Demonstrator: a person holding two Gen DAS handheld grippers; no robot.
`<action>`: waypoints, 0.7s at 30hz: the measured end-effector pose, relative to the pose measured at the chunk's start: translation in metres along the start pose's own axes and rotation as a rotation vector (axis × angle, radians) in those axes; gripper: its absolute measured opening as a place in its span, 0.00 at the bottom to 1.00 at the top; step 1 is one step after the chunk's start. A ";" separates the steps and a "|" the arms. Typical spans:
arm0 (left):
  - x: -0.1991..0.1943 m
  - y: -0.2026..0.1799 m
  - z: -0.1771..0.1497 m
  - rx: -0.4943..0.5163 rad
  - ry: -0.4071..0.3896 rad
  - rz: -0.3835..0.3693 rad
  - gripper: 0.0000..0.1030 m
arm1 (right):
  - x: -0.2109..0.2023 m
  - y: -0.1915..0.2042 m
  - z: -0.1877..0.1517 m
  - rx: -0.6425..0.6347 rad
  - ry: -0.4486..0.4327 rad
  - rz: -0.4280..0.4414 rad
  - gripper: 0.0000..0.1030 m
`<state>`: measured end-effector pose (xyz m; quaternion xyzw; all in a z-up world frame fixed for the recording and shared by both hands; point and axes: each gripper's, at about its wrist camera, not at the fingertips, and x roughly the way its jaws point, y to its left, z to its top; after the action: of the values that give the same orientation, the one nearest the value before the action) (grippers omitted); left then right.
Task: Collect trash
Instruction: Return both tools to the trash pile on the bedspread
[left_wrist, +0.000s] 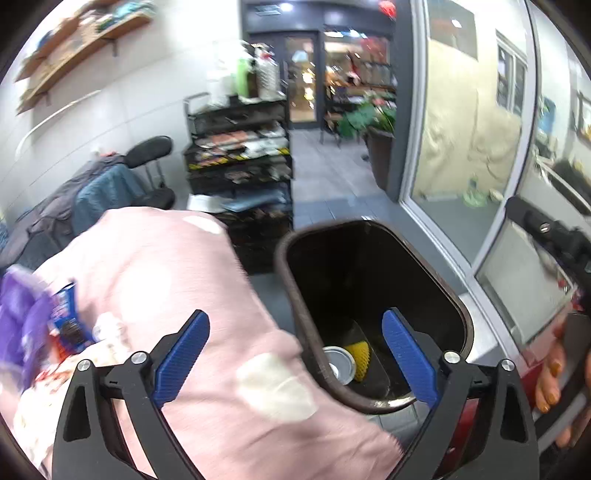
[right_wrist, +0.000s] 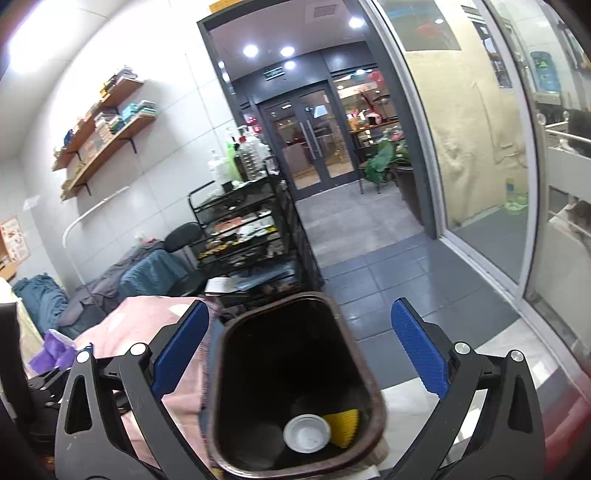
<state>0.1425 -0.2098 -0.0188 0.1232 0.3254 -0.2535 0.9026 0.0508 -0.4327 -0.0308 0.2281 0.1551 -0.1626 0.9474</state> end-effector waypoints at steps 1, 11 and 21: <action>-0.007 0.005 -0.002 -0.017 -0.016 0.006 0.93 | 0.002 0.002 -0.001 0.003 0.008 0.012 0.95; -0.068 0.045 -0.032 -0.093 -0.167 0.137 0.95 | 0.020 0.047 -0.020 -0.036 0.125 0.140 0.95; -0.104 0.094 -0.068 -0.201 -0.209 0.207 0.95 | 0.023 0.105 -0.043 -0.170 0.172 0.291 0.95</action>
<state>0.0893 -0.0653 0.0028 0.0383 0.2388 -0.1368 0.9606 0.1018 -0.3289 -0.0359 0.1805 0.2138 0.0100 0.9600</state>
